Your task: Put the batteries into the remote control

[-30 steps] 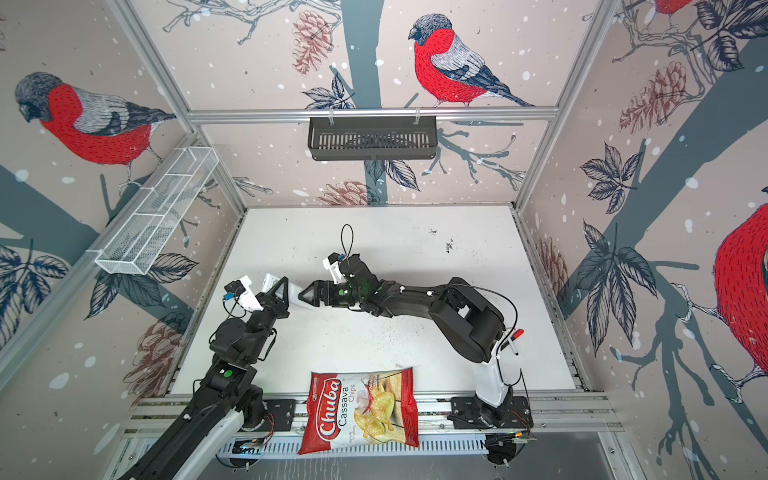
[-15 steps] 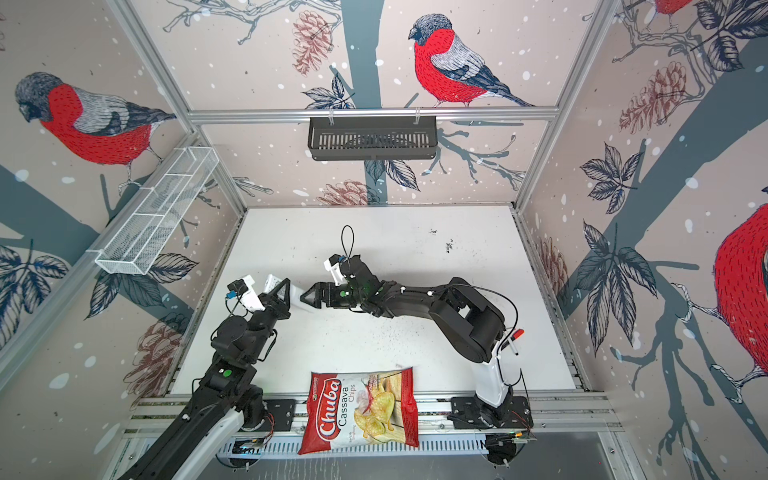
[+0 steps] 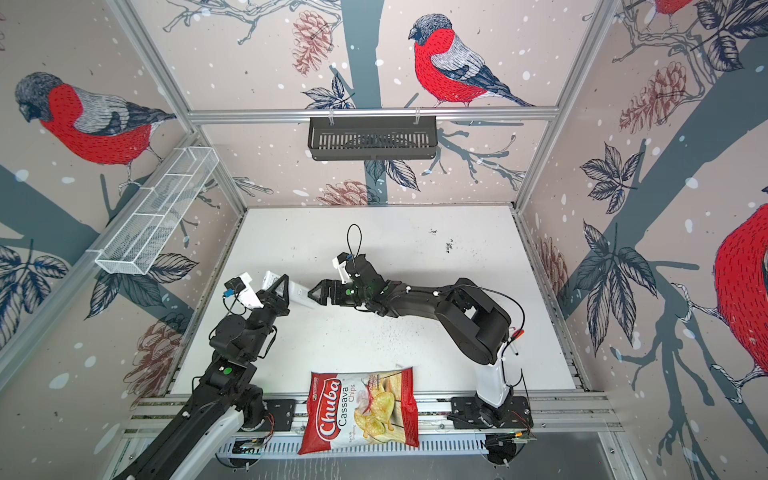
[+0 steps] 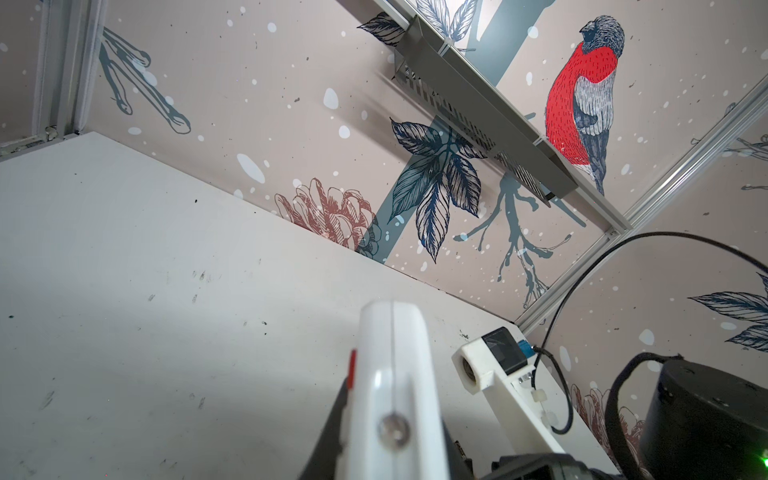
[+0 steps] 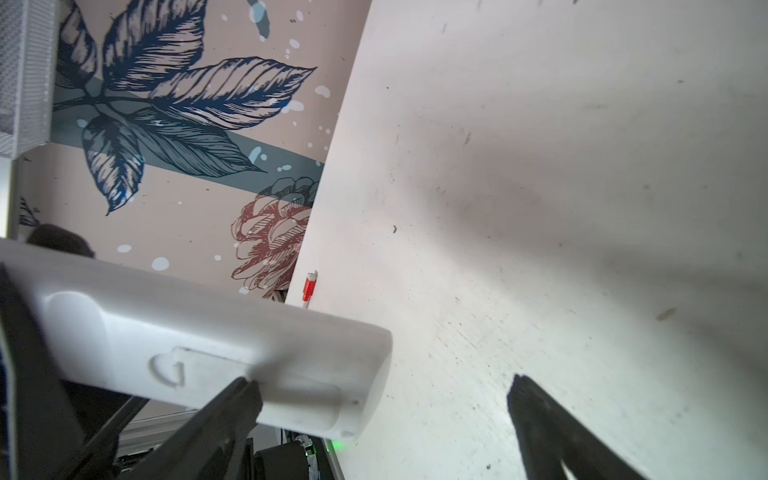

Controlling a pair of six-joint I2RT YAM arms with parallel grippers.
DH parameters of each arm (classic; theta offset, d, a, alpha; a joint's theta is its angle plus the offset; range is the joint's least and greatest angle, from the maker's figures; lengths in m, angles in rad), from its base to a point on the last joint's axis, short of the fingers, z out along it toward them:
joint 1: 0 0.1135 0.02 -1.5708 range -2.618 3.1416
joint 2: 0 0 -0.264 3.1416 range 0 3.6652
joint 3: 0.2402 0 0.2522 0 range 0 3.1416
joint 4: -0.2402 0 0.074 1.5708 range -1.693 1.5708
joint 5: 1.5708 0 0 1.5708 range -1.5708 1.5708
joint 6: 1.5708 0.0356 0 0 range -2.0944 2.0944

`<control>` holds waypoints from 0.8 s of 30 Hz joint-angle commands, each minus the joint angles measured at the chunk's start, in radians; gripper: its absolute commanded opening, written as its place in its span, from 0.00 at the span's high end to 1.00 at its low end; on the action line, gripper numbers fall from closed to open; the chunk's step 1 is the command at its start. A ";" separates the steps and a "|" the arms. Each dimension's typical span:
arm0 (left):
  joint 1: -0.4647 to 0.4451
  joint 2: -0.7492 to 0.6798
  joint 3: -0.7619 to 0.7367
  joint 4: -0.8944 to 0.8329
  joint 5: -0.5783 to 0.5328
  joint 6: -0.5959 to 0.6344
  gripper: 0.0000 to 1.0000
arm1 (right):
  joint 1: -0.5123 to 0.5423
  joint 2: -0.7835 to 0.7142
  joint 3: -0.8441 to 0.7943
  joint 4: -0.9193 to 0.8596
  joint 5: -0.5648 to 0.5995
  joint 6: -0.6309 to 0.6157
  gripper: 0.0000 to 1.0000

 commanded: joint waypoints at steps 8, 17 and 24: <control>-0.001 -0.013 0.008 0.061 0.018 -0.005 1.00 | 0.011 0.012 0.048 0.115 -0.071 0.038 0.00; -0.001 -0.018 0.014 0.061 0.009 -0.009 1.00 | 0.025 0.048 0.071 0.077 -0.066 0.029 0.01; -0.001 -0.028 0.016 0.057 0.010 -0.011 1.00 | 0.022 0.072 0.075 0.056 -0.049 0.035 0.03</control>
